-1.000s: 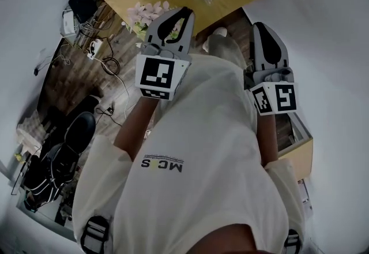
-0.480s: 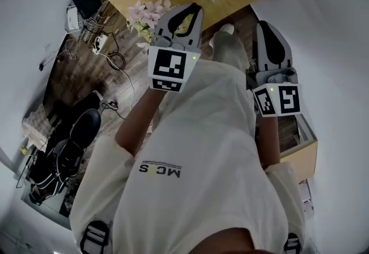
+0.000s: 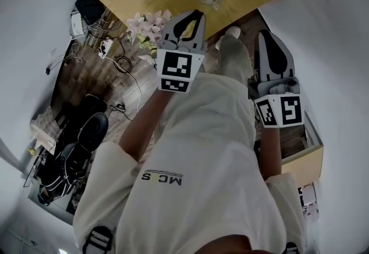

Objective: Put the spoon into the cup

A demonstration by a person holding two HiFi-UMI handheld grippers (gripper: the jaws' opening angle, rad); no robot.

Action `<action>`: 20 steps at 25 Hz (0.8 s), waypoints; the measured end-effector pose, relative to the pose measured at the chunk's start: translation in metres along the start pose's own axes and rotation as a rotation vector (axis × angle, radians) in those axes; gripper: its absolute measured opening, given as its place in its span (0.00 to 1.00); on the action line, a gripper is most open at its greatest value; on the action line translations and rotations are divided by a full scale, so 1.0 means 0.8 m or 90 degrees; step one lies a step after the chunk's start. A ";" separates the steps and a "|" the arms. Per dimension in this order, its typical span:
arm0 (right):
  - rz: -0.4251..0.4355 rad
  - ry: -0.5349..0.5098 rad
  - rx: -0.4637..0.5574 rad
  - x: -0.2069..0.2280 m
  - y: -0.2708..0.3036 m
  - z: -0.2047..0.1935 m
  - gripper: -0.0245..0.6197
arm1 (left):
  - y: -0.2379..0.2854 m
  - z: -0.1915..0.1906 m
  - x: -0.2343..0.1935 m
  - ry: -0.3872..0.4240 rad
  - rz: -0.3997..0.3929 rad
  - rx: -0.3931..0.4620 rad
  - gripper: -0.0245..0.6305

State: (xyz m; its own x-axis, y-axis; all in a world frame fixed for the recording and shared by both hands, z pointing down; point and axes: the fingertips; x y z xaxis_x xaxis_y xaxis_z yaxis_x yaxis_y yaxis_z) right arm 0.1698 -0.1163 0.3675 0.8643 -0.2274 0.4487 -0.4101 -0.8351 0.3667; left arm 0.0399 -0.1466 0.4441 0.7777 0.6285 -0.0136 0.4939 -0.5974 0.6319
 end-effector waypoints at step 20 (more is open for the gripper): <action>-0.018 0.031 -0.013 0.014 0.011 -0.012 0.10 | 0.055 -0.041 0.000 -0.003 -0.014 -0.050 0.11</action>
State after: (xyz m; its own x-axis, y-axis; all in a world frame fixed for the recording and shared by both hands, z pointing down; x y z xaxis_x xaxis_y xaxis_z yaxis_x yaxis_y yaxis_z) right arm 0.1729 -0.1210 0.3837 0.8610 -0.1789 0.4761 -0.3919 -0.8301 0.3968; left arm 0.0489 -0.1570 0.4974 0.7693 0.6381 -0.0320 0.4784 -0.5422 0.6908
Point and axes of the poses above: the fingertips, and each gripper's own axes: y forward along the fingers, x to its right, z out of its top, and after that the axes turned 8 degrees about y, right-handed
